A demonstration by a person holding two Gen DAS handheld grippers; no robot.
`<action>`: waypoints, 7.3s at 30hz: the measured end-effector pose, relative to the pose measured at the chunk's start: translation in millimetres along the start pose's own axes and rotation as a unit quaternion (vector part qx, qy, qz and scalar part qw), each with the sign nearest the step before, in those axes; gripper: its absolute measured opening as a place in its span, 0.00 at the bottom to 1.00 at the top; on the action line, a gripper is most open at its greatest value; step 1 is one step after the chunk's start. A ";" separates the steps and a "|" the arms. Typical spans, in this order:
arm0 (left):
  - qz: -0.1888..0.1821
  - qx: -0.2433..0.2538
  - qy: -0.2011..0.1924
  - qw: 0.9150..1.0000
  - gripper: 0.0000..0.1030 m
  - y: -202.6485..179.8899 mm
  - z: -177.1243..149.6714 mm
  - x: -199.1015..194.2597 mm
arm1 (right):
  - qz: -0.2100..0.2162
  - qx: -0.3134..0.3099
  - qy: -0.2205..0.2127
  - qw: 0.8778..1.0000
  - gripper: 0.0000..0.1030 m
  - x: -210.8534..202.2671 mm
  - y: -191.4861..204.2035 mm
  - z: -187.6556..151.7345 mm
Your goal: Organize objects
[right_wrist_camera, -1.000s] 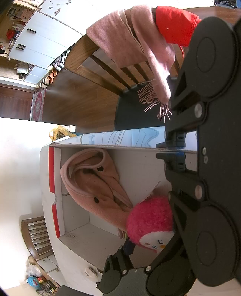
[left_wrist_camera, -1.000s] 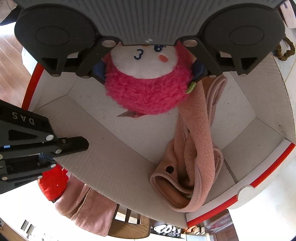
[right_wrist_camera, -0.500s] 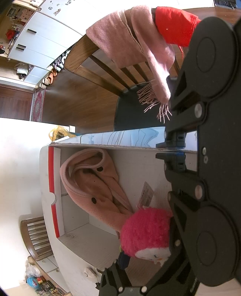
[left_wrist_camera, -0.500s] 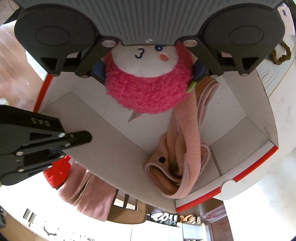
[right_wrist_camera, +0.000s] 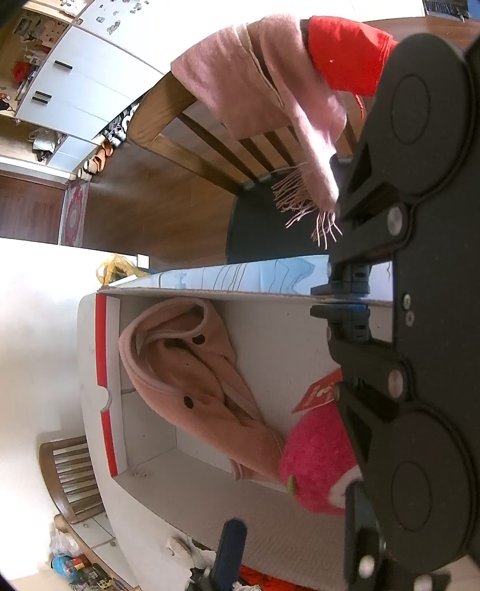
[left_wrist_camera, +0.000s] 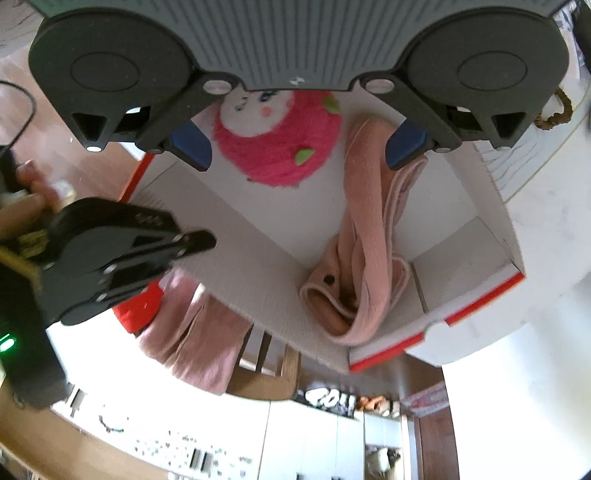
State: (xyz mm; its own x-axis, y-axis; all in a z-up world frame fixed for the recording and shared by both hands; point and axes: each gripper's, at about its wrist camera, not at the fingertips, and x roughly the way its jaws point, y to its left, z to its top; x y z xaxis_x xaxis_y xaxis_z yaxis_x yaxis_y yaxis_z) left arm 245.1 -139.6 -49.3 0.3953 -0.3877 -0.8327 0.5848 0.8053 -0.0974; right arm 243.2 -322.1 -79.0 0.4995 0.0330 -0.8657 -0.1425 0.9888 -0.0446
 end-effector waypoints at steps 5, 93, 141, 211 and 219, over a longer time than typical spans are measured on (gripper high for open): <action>0.007 -0.017 -0.035 0.999 0.98 2.2 -7.6 -33.6 | -0.005 -0.001 0.001 1.000 0.03 0.0 1.5 0.6; 0.215 -0.247 -0.030 0.944 0.06 286.8 -148.9 -96.6 | -0.049 0.006 0.032 0.998 0.06 8.3 15.1 10.1; 0.083 0.029 -0.083 0.993 0.06 15.6 50.9 -35.5 | 0.005 -0.020 0.015 1.000 0.03 8.7 2.7 5.5; 0.068 -0.075 -0.094 0.990 0.80 61.6 -23.2 -101.7 | -0.020 -0.020 0.037 0.999 0.04 10.7 12.8 -1.6; 0.091 -0.110 -0.097 0.985 0.84 93.0 -57.8 -126.5 | -0.022 -0.018 0.039 0.999 0.05 10.7 12.8 -1.1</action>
State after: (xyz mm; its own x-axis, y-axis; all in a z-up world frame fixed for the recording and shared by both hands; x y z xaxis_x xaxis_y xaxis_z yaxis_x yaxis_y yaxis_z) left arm 208.5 10.2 15.5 0.6195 -0.2894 -0.7297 0.3334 0.9385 -0.0892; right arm 245.8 -309.2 -89.3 0.4381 -0.0238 -0.8986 -0.1522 0.9833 -0.1002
